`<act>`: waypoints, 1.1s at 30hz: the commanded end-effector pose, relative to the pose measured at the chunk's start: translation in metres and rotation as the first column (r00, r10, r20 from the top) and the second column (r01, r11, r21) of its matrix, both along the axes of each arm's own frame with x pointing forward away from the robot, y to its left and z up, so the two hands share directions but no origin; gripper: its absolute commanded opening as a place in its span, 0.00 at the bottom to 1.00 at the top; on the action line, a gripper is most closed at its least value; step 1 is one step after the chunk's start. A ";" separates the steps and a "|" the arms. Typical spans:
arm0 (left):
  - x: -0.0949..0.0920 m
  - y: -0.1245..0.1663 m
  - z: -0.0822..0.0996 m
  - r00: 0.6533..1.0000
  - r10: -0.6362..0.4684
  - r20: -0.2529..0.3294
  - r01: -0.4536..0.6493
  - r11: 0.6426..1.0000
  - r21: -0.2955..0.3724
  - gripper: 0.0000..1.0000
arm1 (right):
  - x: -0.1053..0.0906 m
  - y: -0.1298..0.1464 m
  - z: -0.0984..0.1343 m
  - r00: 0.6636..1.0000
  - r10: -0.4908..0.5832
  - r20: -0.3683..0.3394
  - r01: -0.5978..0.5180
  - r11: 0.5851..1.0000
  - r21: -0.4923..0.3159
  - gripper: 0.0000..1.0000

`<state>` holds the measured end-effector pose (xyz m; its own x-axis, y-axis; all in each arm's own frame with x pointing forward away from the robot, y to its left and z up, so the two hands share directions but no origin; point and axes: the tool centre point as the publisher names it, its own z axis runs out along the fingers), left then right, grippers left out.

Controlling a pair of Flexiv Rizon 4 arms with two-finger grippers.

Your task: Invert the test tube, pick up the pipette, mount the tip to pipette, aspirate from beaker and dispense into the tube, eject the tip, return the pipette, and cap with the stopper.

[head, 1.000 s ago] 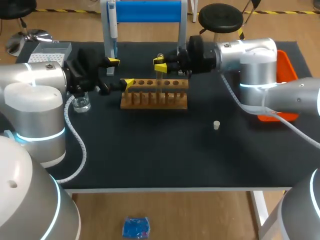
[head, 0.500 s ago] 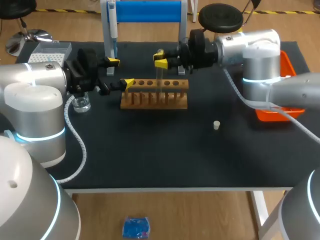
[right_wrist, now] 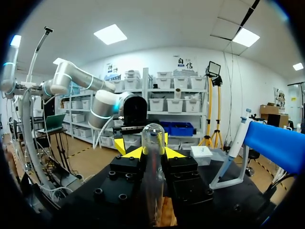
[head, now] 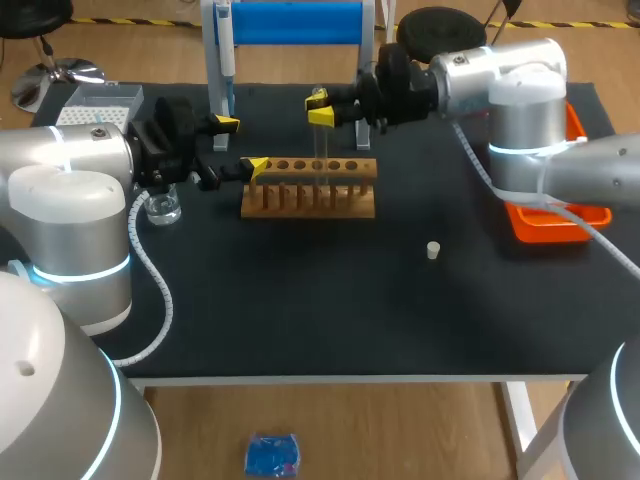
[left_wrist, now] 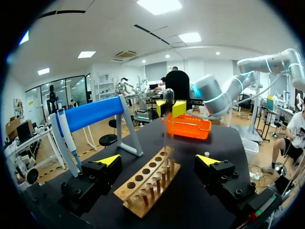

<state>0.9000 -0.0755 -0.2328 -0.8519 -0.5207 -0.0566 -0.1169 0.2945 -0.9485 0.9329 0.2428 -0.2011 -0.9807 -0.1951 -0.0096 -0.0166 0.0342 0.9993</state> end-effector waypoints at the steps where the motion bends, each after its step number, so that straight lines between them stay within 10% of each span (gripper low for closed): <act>1: -0.001 0.000 -0.001 1.000 0.003 0.004 -0.003 1.000 -0.003 1.00 | -0.005 -0.005 0.012 1.000 -0.012 -0.007 0.012 1.000 -0.011 0.00; 15: -0.001 0.000 -0.001 1.000 0.003 0.004 -0.003 1.000 -0.003 1.00 | -0.027 -0.020 0.064 0.994 -0.042 -0.100 0.039 0.999 -0.025 0.00; 33: -0.001 0.000 -0.001 1.000 0.003 0.004 -0.003 1.000 -0.003 1.00 | -0.027 -0.020 0.064 0.994 -0.042 -0.100 0.039 0.999 -0.025 0.00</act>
